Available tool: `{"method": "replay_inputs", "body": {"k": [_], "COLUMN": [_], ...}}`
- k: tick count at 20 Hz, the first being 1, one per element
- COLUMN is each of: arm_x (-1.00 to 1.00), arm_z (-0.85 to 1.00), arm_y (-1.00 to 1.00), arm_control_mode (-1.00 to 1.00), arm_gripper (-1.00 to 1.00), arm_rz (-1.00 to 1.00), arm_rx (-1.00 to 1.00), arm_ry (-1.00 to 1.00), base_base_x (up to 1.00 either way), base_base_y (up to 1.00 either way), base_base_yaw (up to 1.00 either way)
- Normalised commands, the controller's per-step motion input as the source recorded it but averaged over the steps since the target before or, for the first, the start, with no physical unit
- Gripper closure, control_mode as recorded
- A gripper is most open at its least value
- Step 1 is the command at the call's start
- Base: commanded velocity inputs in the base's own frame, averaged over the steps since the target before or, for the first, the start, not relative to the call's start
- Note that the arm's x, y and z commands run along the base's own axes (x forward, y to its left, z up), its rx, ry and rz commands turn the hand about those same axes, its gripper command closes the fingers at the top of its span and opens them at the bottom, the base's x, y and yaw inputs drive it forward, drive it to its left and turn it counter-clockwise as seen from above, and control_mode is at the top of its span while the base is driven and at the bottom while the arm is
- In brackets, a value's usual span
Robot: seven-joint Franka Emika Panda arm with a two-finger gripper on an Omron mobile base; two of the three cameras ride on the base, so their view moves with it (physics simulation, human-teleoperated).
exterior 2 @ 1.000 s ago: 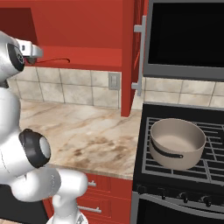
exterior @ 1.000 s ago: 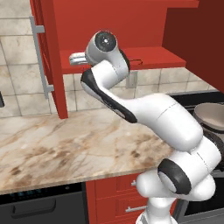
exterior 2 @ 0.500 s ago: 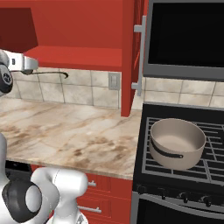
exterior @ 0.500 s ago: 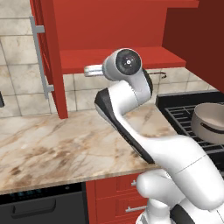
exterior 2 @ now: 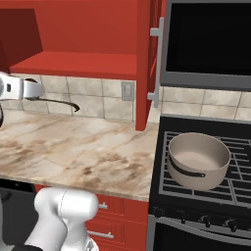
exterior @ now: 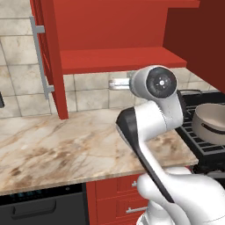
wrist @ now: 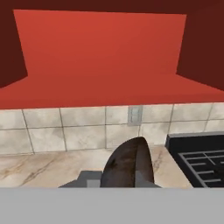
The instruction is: Open the cabinet and move the ladle to the pot. Then close the cabinet.
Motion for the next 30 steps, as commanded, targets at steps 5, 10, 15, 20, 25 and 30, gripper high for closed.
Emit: {"method": "replay_inputs", "body": {"k": [5,10,15,20,25,30], "arm_x": [-0.5,-0.48,-0.73,-0.55,-0.06,-0.03], "arm_z": [-0.12,-0.36,-0.33,-0.18,-0.02,0.0], "arm_y": [-0.78,-0.87,-0.8,-0.74,-0.77,-0.78], "arm_control_mode": [-1.0,-1.0,-1.0,-1.0,-1.0,-1.0], "arm_gripper": [1.0,1.0,1.0,1.0,1.0,1.0], "arm_rz": [-0.11,-0.07,-0.06,-0.08,-0.06,-0.02], "arm_rx": [0.0,0.02,0.03,0.0,0.0,0.0], "arm_ry": [0.11,0.14,0.09,0.02,0.0,0.0], "base_base_x": [0.0,0.0,0.0,0.0,0.0,0.0], "base_base_y": [0.0,0.0,0.0,0.0,0.0,0.0], "base_base_yaw": [0.0,0.0,0.0,0.0,0.0,0.0]}}
